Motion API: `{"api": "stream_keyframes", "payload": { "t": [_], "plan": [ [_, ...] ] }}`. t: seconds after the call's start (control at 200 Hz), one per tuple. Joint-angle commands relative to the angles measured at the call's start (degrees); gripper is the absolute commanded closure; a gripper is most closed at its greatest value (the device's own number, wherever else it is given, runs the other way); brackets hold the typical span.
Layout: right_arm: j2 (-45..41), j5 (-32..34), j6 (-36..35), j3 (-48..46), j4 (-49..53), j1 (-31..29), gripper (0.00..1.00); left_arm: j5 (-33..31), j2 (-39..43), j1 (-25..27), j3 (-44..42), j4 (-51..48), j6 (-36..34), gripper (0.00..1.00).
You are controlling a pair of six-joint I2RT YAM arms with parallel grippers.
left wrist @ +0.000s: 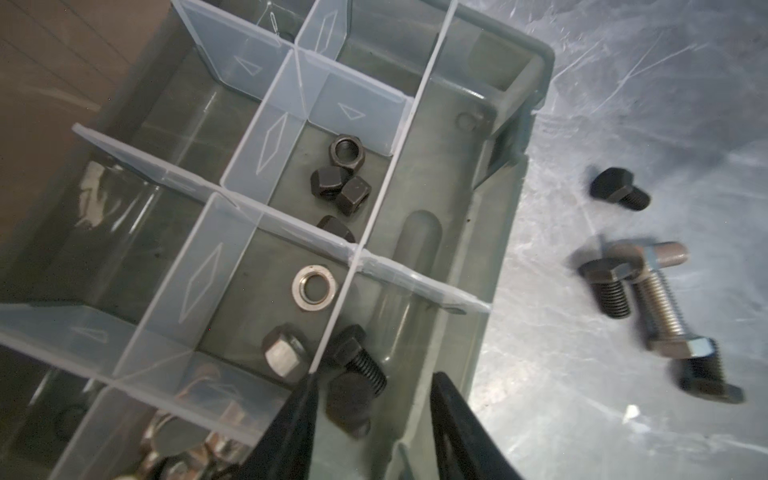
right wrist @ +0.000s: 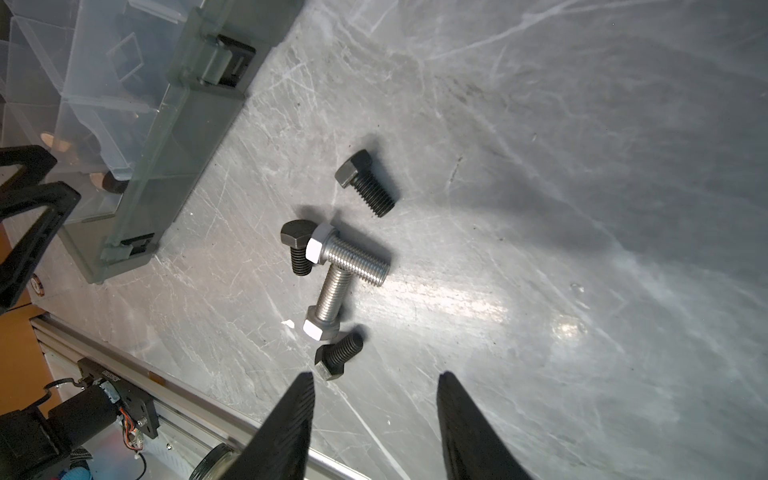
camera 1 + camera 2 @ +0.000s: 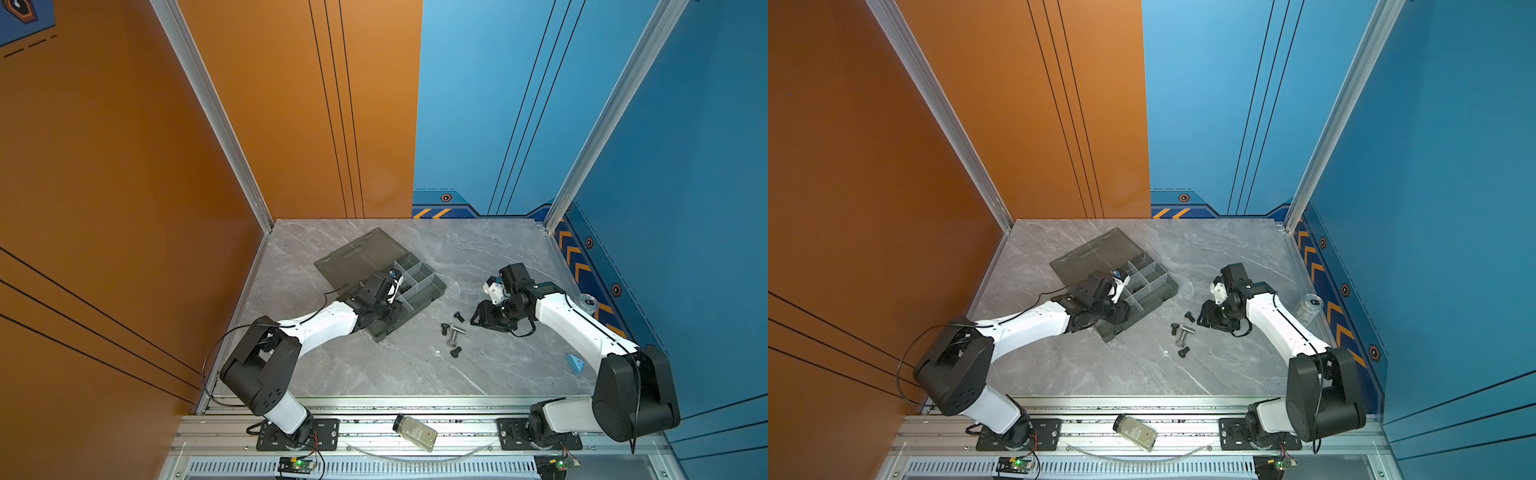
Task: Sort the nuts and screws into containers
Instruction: 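Open the left gripper to release the black bolt, then move the left gripper back down over the bolt pile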
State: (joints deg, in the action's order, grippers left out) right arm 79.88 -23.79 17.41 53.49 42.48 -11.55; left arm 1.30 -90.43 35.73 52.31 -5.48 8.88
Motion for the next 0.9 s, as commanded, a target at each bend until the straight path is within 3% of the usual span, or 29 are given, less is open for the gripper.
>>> {"api": "stream_keyframes", "payload": {
  "t": [0.0, 0.205, 0.521, 0.686, 0.896],
  "plan": [
    [-0.2, -0.3, -1.1, 0.0, 1.7, 0.4, 0.49, -1.0, 2.7, 1.3, -1.1, 1.0, -0.4, 0.46],
    [-0.2, 0.2, -1.1, 0.0, 1.9, 0.4, 0.49, -3.9, 5.7, 5.7, 0.9, -1.8, 1.0, 0.42],
    [-0.2, 1.2, -1.0, -0.4, 1.8, 1.0, 0.49, -15.6, 2.6, 18.5, 4.0, -4.2, 13.9, 0.32],
    [0.0, 1.0, -1.2, -0.7, 1.7, 1.3, 0.49, -17.7, -2.1, 20.5, 5.5, -4.9, 20.6, 0.29],
    [-0.4, 0.8, -0.9, -1.4, 1.2, 1.3, 0.49, -15.9, -8.5, 20.9, 11.3, -7.3, 23.5, 0.2]
  ]
}}
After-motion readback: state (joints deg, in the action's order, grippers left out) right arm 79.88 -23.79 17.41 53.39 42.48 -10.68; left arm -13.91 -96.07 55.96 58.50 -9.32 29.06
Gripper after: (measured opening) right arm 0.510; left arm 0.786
